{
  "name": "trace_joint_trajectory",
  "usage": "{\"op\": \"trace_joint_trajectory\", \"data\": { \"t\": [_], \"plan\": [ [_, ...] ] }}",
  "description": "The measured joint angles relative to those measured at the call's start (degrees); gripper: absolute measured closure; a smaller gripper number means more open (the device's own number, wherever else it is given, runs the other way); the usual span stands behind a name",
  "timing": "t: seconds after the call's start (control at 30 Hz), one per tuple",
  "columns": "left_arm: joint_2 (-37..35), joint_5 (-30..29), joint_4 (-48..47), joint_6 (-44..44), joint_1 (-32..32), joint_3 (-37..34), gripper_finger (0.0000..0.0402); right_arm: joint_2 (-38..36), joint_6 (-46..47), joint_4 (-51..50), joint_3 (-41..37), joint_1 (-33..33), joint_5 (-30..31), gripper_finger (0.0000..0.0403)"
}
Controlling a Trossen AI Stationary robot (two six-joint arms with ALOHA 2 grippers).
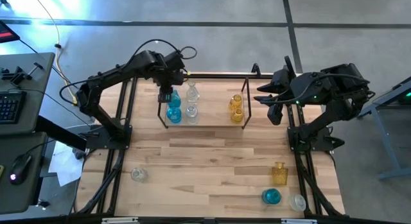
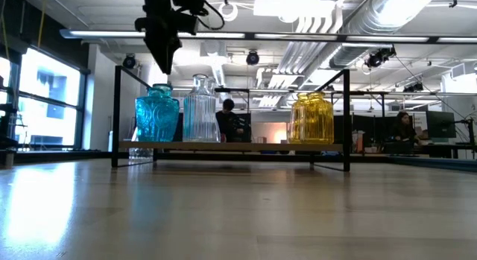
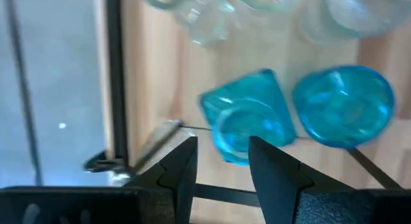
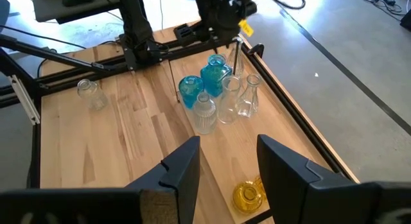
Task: Sort vases onto shelf
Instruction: Put the blue vase on the shelf aligned with the other blue vase
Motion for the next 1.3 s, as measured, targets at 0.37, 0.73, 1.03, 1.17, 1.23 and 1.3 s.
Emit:
{"op": "trace_joint_trajectory", "data": {
  "t": [0.37,0.73,1.03,1.17,1.23,1.3],
  "plan": [
    [1.3,-2.4,5.6,-0.6,3.6,0.1,0.0328,0.0,0.9,0.1,0.0,0.0,0.0,0.0267],
    [1.6,-2.4,4.5,-2.8,6.0,0.0,0.0397,0.0,1.0,0.1,0.0,0.0,0.2,0.0267],
    [1.6,0.2,2.4,-3.6,6.3,-0.4,0.0401,0.0,0.3,0.1,0.0,0.0,0.4,0.0267],
    [1.6,0.3,1.8,-4.4,6.3,-0.4,0.0401,0.0,0.0,0.1,0.0,0.0,0.4,0.0267],
    [1.6,0.8,1.0,-4.9,6.3,-0.3,0.0401,0.0,0.0,0.1,0.0,0.0,0.4,0.0267],
    [1.6,2.8,-0.4,-5.1,6.3,-0.3,0.0401,0.0,0.0,0.1,0.0,0.0,0.4,0.0267]
  ]
}}
